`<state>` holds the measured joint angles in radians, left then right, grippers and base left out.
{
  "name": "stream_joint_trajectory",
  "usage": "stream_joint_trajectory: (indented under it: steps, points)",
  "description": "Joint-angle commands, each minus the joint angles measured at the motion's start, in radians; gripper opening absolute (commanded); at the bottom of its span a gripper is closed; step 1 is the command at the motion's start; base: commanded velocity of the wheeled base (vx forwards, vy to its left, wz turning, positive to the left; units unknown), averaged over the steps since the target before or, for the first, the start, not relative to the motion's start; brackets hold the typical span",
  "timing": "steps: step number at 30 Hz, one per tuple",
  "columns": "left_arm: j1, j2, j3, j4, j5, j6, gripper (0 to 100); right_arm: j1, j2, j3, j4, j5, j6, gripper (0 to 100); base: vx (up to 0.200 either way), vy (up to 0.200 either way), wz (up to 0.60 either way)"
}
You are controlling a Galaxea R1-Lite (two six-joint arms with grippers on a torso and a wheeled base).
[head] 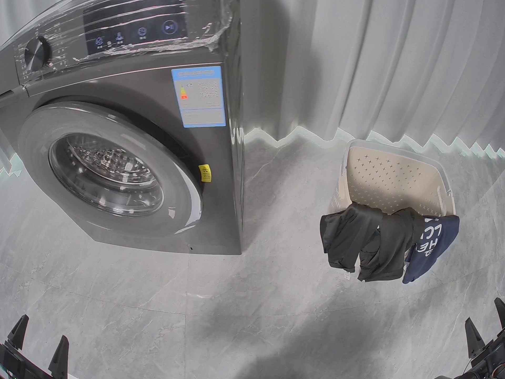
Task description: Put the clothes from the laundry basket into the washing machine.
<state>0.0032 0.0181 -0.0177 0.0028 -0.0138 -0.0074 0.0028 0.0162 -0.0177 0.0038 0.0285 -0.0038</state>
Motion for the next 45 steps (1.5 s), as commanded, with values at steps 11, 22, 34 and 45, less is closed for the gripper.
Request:
stream_joint_trajectory:
  steps: [11,22,34,45]
  points:
    - [0.0,-0.013,0.016,0.0,0.0,0.0,100,-0.001,-0.016,0.016,-0.001,0.001,-0.001,100,0.0,0.2,0.0]
    - [0.0,-0.013,0.016,0.0,0.0,0.0,100,-0.001,-0.016,0.016,-0.001,0.001,-0.001,100,0.0,0.2,0.0]
    - [0.0,-0.013,0.016,0.0,0.0,0.0,100,-0.001,-0.016,0.016,-0.001,0.001,-0.001,100,0.0,0.2,0.0]
    - [0.0,-0.013,0.016,0.0,0.0,0.0,100,-0.001,-0.016,0.016,-0.001,0.001,-0.002,100,0.0,0.2,0.0]
